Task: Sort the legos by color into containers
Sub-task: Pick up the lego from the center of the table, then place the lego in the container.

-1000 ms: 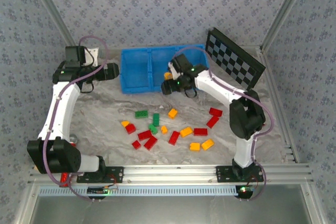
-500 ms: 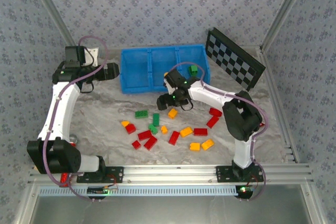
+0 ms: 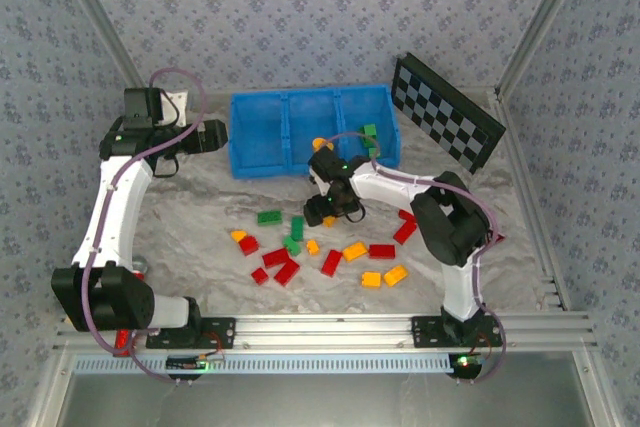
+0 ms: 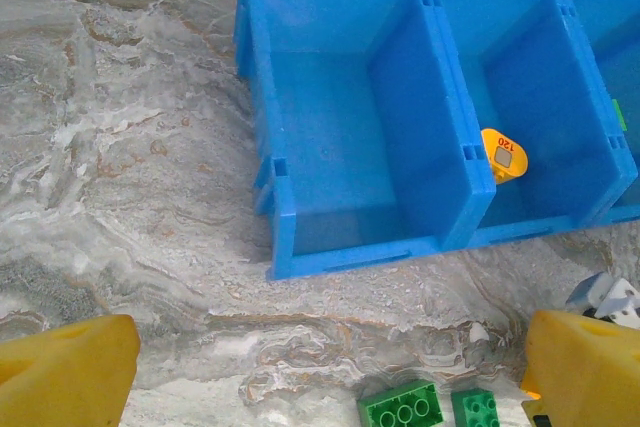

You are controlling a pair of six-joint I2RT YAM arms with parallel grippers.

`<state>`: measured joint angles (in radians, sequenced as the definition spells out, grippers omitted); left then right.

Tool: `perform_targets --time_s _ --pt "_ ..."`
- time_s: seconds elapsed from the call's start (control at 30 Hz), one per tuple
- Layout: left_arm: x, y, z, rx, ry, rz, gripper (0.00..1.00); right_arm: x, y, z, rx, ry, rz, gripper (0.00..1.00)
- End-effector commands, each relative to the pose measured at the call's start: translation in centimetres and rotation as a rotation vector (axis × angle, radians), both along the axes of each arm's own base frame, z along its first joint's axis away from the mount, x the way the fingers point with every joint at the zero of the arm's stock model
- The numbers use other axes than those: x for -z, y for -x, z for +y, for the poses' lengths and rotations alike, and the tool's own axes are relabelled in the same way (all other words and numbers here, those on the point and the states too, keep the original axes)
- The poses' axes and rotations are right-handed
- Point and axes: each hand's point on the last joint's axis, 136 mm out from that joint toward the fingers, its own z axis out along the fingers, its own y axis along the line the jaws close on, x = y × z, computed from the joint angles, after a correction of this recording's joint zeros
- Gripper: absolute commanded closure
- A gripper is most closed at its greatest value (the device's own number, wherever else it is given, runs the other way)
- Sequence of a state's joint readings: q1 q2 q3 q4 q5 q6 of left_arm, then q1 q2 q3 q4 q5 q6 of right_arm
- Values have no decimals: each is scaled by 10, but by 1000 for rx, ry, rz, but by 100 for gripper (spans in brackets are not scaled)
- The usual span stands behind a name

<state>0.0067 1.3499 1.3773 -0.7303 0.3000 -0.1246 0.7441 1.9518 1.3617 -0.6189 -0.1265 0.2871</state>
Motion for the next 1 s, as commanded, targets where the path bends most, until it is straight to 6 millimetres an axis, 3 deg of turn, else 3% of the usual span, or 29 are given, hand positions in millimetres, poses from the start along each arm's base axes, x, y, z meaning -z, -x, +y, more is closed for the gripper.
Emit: perform_targets --time_s 0.0,0.27,0.53,0.77,0.97 --pt "-13 2 0 3 18 -37 1 11 10 -8 -31 65 22 24" --pt "-13 2 -1 5 18 -35 1 9 16 -15 -59 106 27 54" --pt "-15 3 -1 6 17 -40 1 -16 -7 -15 -70 115 -17 60" --pt "-17 4 -1 6 16 -47 1 -70 -86 -9 -52 107 -238 60" --pt "-14 2 -1 8 20 -38 1 -80 -164 -3 0 109 -404 60"
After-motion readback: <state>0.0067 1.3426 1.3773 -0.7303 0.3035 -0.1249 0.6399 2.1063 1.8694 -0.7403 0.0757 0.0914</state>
